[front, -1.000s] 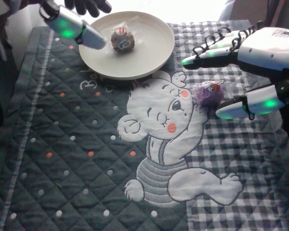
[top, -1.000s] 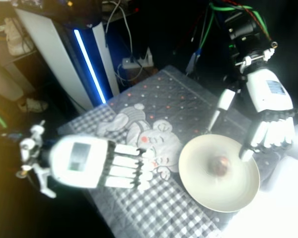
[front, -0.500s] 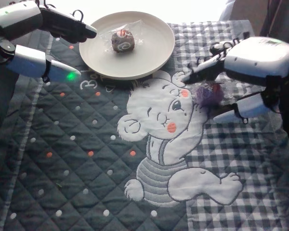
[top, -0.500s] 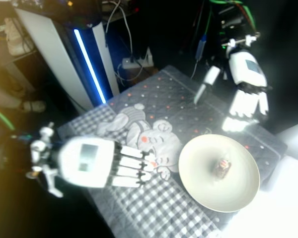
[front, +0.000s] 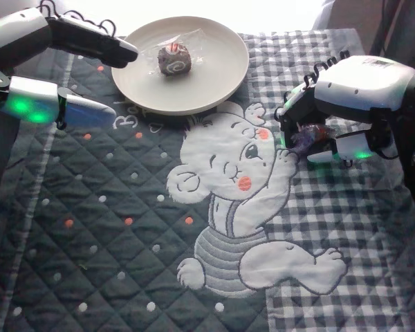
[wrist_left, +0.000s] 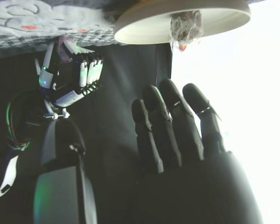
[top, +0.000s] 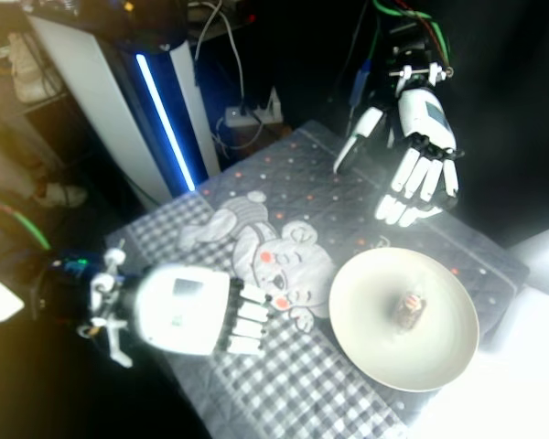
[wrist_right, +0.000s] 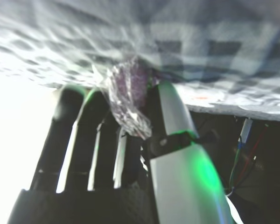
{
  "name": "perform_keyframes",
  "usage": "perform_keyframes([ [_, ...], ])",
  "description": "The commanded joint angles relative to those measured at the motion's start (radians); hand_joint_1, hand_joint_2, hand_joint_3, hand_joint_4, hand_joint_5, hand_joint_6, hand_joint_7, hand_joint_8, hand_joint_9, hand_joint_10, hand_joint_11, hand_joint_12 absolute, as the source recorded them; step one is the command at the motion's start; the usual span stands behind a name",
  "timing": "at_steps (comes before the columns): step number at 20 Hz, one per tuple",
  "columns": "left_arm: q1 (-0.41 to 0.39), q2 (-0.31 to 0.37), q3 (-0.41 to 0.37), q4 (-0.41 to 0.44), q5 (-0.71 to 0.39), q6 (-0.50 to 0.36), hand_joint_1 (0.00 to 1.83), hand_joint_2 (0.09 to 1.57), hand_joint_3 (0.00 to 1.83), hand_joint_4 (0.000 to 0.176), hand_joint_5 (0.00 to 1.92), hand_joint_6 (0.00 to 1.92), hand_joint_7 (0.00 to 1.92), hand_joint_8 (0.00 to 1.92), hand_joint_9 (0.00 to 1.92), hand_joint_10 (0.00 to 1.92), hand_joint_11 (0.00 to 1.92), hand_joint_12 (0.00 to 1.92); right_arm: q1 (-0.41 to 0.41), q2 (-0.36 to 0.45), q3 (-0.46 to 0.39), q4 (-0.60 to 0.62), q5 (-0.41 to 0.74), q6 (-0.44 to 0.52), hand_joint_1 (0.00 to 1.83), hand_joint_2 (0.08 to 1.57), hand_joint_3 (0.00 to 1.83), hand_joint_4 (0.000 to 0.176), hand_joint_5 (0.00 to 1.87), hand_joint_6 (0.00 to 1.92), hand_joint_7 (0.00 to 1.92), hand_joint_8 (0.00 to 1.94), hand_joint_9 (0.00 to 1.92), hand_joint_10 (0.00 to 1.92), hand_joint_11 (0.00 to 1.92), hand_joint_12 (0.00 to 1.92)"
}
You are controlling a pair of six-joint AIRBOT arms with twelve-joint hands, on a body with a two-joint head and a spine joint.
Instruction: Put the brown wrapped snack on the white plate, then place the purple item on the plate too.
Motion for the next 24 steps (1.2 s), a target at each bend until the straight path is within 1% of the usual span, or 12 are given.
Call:
perform_keyframes([
  [1, -0.002, 0.003, -0.005, -0.030, -0.128, -0.008, 0.82, 0.92, 0.00, 0.000, 0.75, 0.00, 0.76, 0.00, 0.59, 0.17, 0.11, 1.22, 0.009, -0.004, 0.008, 0.038, 0.069, 0.000, 1.35, 1.21, 0.00, 0.000, 0.87, 0.90, 0.73, 1.42, 0.73, 1.53, 0.55, 1.44],
  [6, 0.011, 0.002, -0.016, -0.045, -0.173, -0.008, 0.79, 0.92, 0.00, 0.000, 0.78, 0.01, 0.76, 0.00, 0.62, 0.11, 0.00, 1.29, 0.049, -0.022, 0.038, 0.086, 0.132, -0.001, 1.36, 1.15, 0.00, 0.000, 0.99, 0.87, 0.85, 1.17, 0.83, 1.33, 0.64, 1.24],
  [9, 0.049, 0.033, -0.055, -0.082, -0.249, -0.008, 0.73, 0.92, 0.00, 0.043, 0.76, 0.00, 0.76, 0.00, 0.60, 0.07, 0.00, 1.03, 0.201, -0.099, 0.089, 0.044, 0.127, -0.018, 1.38, 1.08, 0.00, 0.000, 1.17, 0.55, 1.02, 0.96, 0.89, 1.25, 0.61, 1.33],
  [11, 0.055, 0.036, -0.067, -0.085, -0.278, -0.008, 0.75, 0.91, 0.00, 0.040, 0.75, 0.00, 0.77, 0.00, 0.64, 0.04, 0.00, 0.94, 0.271, -0.168, 0.150, 0.047, 0.120, -0.019, 1.27, 1.11, 0.00, 0.000, 1.15, 0.45, 0.92, 1.32, 0.81, 1.29, 0.64, 1.60],
  [12, 0.055, 0.036, -0.072, -0.085, -0.296, -0.008, 0.79, 0.91, 0.00, 0.012, 0.76, 0.00, 0.79, 0.01, 0.68, 0.04, 0.00, 1.04, 0.300, -0.198, 0.174, 0.051, 0.107, -0.019, 1.27, 1.11, 0.00, 0.000, 1.16, 0.45, 0.94, 1.30, 0.80, 1.23, 0.50, 1.66],
  [13, 0.059, 0.036, -0.078, -0.091, -0.321, -0.008, 0.82, 0.90, 0.00, 0.000, 0.78, 0.00, 0.82, 0.01, 0.74, 0.06, 0.12, 1.16, 0.325, -0.226, 0.198, 0.055, 0.095, -0.019, 1.36, 1.09, 0.00, 0.000, 1.18, 0.35, 0.99, 1.11, 0.90, 1.28, 0.64, 1.50],
  [15, 0.079, 0.038, -0.091, -0.118, -0.385, -0.008, 0.87, 0.88, 0.00, 0.000, 0.79, 0.00, 0.84, 0.01, 0.76, 0.06, 0.19, 1.20, 0.351, -0.283, 0.251, 0.078, 0.063, -0.019, 1.38, 1.06, 0.01, 0.000, 1.02, 0.74, 1.10, 0.75, 1.09, 1.03, 0.81, 1.08],
  [16, 0.087, 0.038, -0.097, -0.133, -0.418, -0.008, 0.86, 0.89, 0.00, 0.000, 0.76, 0.00, 0.81, 0.00, 0.74, 0.05, 0.19, 1.20, 0.358, -0.306, 0.273, 0.091, 0.047, -0.019, 1.25, 1.01, 0.00, 0.000, 0.84, 0.27, 0.88, 0.40, 0.83, 0.71, 0.60, 1.14],
  [17, 0.090, 0.038, -0.100, -0.141, -0.440, -0.008, 0.81, 0.91, 0.01, 0.000, 0.75, 0.00, 0.79, 0.00, 0.71, 0.04, 0.04, 1.05, 0.360, -0.316, 0.284, 0.101, 0.036, -0.018, 1.00, 0.93, 0.00, 0.081, 0.55, 0.06, 0.64, 0.13, 0.60, 0.41, 0.37, 1.16],
  [18, 0.093, 0.038, -0.103, -0.145, -0.455, -0.008, 0.79, 0.92, 0.01, 0.000, 0.77, 0.01, 0.78, 0.00, 0.69, 0.03, 0.04, 1.05, 0.361, -0.320, 0.292, 0.112, 0.029, -0.018, 0.91, 0.90, 0.00, 0.133, 0.38, 0.01, 0.47, 0.02, 0.56, 0.21, 0.35, 1.16],
  [22, 0.128, 0.058, -0.128, -0.183, -0.511, -0.002, 0.76, 0.92, 0.00, 0.000, 0.76, 0.00, 0.79, 0.01, 0.75, 0.04, 0.22, 1.12, 0.361, -0.320, 0.296, 0.114, 0.014, -0.017, 0.74, 0.86, 0.00, 0.141, 0.02, 0.00, 0.17, 0.00, 0.30, 0.00, 0.00, 1.18],
  [24, 0.161, 0.077, -0.149, -0.220, -0.549, 0.010, 0.79, 0.90, 0.00, 0.000, 0.77, 0.00, 0.81, 0.01, 0.79, 0.06, 0.30, 1.10, 0.361, -0.314, 0.284, 0.114, 0.017, -0.014, 0.75, 0.86, 0.00, 0.152, 0.00, 0.00, 0.10, 0.00, 0.19, 0.01, 0.00, 0.88],
])
